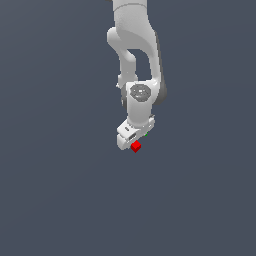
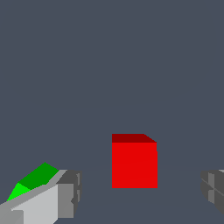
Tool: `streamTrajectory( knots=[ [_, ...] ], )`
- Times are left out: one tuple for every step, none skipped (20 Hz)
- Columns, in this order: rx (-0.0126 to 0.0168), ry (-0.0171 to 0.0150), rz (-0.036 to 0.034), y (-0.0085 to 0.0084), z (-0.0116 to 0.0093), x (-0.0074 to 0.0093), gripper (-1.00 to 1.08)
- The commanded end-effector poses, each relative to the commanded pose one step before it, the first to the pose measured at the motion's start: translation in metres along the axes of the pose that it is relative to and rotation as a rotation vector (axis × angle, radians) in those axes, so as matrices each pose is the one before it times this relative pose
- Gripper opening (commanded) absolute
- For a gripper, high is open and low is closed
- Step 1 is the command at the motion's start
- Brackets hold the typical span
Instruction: Stack the red cube on top of the green cube.
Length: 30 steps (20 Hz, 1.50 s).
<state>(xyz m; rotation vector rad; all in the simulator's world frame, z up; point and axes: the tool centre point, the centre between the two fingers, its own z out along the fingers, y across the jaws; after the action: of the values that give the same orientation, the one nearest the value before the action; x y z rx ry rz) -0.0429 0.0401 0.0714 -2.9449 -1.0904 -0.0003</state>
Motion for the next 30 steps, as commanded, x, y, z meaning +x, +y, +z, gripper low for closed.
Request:
streamTrajectory(
  knots=[
    [-0.00061,-0.00031,-0.00956,-0.00055,0.00132,-0.00046,1.0],
    [0.00055,-0.00004,0.00575,0.00027,-0.00066,0.00019,1.0],
    [0.0,0.0,0.0,0.00001,0.00034,-0.00002,1.0],
    [0.0,0.0,0.0,0.00004,0.00101,-0.00007,1.0],
    [0.0,0.0,0.0,0.00006,0.00168,-0.00012,1.0],
    [-0.00012,-0.00005,-0.00068,-0.00023,0.00233,0.00006,1.0],
    [0.0,0.0,0.0,0.0001,0.003,-0.00023,1.0],
    [-0.00011,-0.00005,-0.00068,-0.0002,0.00364,-0.00005,1.0],
    [-0.00011,-0.00004,-0.00068,-0.00018,0.00427,-0.0001,1.0],
    [-0.0001,-0.00004,-0.00068,-0.00016,0.00489,-0.00015,1.0],
    [-0.0001,-0.00004,-0.00068,-0.00013,0.00549,-0.00018,1.0],
    [-0.00011,-0.00004,-0.00068,-0.00012,0.00539,-0.00015,1.0],
    [0.0,0.0,0.0,0.0002,0.0047,-0.00029,1.0],
    [-0.00014,-0.00004,-0.00068,-0.0001,0.00396,0.00005,1.0],
    [0.0,0.0,0.0,0.00022,0.00329,-0.00008,1.0],
    [-0.00019,-0.00006,-0.00066,-0.00008,0.00257,0.00024,1.0],
    [0.0,0.0,0.0,0.00021,0.00197,0.00008,1.0],
    [0.0,0.0,0.0,0.00018,0.00136,0.00011,1.0],
    [0.0,0.0,0.0,0.00012,0.00079,0.00009,1.0],
    [0.0,0.0,0.0,0.00004,0.00026,0.00004,1.0],
    [0.0,0.0,0.0,0.0,0.0,0.0,-1.0],
    [0.0,0.0,0.0,0.0,0.0,0.0,-1.0],
    [0.0,0.0,0.0,0.0,0.0,0.0,-1.0],
    [0.0,0.0,0.0,0.0,0.0,0.0,-1.0],
    [0.0,0.0,0.0,0.0,0.0,0.0,-1.0],
    [0.0,0.0,0.0,0.0,0.0,0.0,-1.0],
    [0.0,0.0,0.0,0.0,0.0,0.0,-1.0],
    [0.0,0.0,0.0,0.0,0.0,0.0,-1.0],
    [0.0,0.0,0.0,0.0,0.0,0.0,-1.0],
    [0.0,0.0,0.0,0.0,0.0,0.0,-1.0]
  ],
)
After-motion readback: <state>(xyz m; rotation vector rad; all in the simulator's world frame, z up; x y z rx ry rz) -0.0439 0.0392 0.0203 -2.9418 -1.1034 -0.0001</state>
